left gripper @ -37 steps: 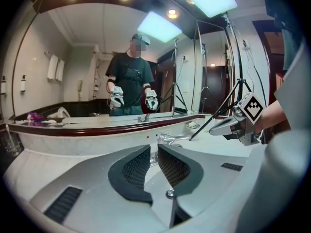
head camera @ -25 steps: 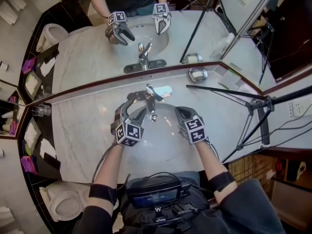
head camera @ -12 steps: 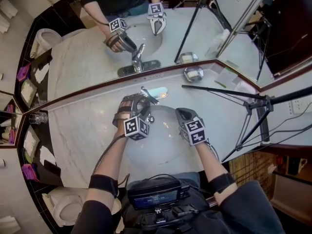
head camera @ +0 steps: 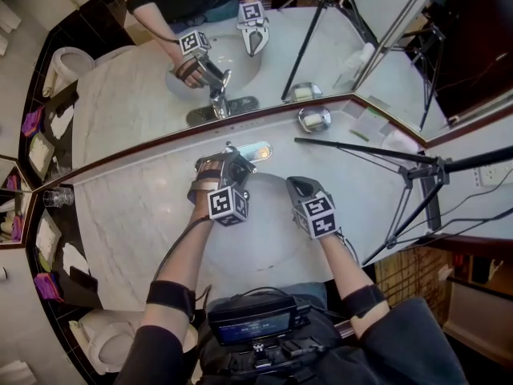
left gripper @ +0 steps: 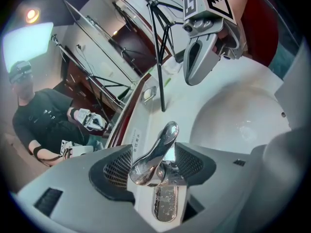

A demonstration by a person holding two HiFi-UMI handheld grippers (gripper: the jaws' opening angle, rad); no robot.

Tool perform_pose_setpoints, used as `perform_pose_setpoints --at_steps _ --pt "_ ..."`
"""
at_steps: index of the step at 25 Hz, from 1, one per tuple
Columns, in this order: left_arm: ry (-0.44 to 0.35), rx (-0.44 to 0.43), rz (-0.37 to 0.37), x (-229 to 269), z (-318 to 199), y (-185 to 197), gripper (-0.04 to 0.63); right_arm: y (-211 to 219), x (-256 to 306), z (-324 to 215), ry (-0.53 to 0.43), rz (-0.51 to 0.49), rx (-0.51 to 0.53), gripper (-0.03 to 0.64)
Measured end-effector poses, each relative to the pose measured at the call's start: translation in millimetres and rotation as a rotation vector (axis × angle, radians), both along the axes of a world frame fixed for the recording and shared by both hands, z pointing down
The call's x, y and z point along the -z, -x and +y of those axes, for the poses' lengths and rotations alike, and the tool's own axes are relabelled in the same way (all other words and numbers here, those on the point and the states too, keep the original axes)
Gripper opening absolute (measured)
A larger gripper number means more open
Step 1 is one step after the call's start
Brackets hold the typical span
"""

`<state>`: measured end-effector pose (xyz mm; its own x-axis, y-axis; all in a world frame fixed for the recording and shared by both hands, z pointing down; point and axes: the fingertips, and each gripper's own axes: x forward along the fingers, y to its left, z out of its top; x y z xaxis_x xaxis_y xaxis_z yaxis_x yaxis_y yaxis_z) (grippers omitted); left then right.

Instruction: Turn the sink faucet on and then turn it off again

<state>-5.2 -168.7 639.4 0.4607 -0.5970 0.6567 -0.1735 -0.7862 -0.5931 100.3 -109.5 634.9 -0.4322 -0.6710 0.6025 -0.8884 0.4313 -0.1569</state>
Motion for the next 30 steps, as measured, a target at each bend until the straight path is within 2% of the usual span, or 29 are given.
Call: perform_pose_setpoints --at_steps 13,19,30 --pt "-0.015 0.029 0.005 -7 -14 -7 0.235 -8 -11 0 0.005 0.0 -0.009 0.02" --pt "0.001 0.083 0.07 0 -19 -4 0.209 -6 -12 -4 -0.004 -0.003 -0.006 0.02" --pt "0.058 0.117 0.137 -8 -19 0 0.209 -4 -12 -5 0.004 -0.008 -0.002 0.02"
